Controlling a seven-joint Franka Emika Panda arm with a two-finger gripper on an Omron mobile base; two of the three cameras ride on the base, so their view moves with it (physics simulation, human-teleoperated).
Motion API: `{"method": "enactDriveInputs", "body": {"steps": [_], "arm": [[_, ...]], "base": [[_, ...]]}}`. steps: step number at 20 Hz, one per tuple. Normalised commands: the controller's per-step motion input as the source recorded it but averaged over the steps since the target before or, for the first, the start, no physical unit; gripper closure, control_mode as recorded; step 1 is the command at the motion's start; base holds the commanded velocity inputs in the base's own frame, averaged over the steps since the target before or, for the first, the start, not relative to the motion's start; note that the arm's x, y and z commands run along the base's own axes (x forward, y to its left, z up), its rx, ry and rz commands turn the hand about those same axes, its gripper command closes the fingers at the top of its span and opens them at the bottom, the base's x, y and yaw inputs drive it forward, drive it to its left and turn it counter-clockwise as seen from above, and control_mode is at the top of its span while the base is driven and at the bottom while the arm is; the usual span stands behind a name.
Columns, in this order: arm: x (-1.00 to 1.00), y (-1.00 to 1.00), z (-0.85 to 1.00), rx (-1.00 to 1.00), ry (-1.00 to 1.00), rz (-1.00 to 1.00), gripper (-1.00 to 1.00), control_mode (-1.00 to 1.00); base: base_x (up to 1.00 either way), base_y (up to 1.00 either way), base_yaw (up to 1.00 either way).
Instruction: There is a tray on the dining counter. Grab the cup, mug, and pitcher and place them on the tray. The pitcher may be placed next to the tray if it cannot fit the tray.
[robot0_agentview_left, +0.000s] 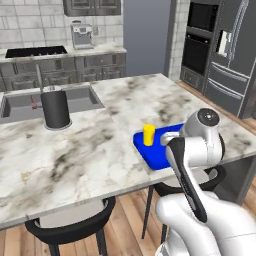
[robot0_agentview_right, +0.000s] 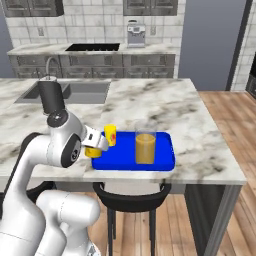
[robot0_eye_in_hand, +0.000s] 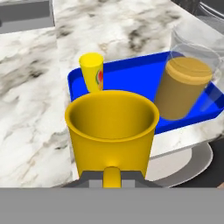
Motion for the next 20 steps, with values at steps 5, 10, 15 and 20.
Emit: {"method": "enactDriveInputs", "body": {"steps": [5,10,15,20], "arm": [[0.22,0.00,-0.20,0.00,0.00,0.00,1.00,-1.00],[0.21,0.00,-0.16,0.00,0.00,0.00,1.00,-1.00],[0.22,0.00,-0.15,0.00,-0.02,0.00,1.00,-1.00],[0.05,0.00,-0.23,0.00,-0.13,0.00,1.00,-1.00]], "base": [[0.00,0.00,0.00],[0.00,0.00,0.00],[0.00,0.00,0.00],[0.00,0.00,0.00]]}}
